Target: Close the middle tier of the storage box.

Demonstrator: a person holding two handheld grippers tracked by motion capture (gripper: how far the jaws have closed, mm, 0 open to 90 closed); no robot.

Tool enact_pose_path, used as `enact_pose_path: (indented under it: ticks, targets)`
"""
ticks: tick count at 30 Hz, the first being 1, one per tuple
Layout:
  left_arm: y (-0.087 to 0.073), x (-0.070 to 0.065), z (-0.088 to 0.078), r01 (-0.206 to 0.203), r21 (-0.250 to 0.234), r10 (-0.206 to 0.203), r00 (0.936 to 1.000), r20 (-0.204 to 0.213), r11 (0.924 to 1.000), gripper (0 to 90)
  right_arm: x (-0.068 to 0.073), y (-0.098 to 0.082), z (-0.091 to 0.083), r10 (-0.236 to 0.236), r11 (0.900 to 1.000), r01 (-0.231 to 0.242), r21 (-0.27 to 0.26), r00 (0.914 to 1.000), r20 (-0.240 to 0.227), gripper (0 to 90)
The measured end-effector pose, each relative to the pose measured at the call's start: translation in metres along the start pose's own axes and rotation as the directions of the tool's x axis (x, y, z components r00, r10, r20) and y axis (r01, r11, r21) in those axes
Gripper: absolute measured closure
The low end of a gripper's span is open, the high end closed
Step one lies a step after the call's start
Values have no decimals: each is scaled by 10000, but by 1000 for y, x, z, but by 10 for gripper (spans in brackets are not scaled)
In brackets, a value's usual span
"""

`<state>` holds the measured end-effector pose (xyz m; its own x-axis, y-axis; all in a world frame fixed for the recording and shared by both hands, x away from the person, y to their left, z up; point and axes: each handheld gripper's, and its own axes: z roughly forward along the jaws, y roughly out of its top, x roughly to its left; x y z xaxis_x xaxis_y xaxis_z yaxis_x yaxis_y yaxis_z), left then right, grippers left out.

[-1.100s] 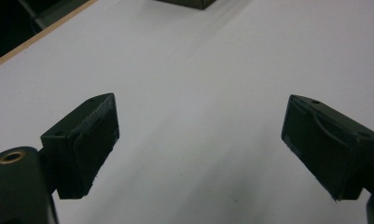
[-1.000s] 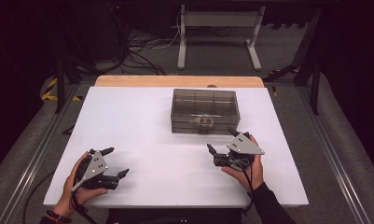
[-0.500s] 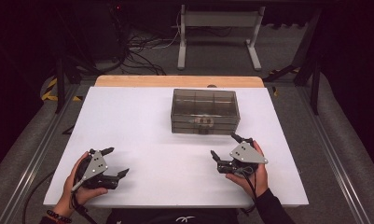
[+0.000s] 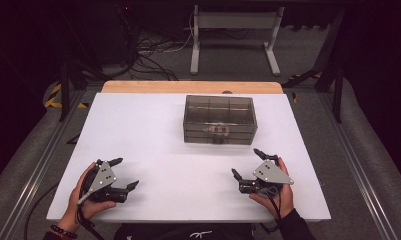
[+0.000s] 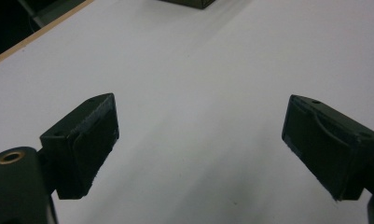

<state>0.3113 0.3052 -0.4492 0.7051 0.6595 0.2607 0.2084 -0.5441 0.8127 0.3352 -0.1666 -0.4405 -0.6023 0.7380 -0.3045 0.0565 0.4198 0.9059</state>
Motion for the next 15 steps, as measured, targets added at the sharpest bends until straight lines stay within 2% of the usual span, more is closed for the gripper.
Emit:
enact_pose_path:
  ticks: [4,10,15]
  targets:
    - [1,0,1,-1,-14,1,10000,-43,10000,120,1,-5,-3,-265,9996,263,134,9996,133,84]
    - [2,0,2,27,-12,-27,10000,-79,10000,116,-1,-11,-4,90,9999,-89,95,9999,-62,84]
    - [2,-2,3,10,-15,-10,10000,-38,10000,115,1,-16,-6,54,9997,-51,222,9999,-111,84]
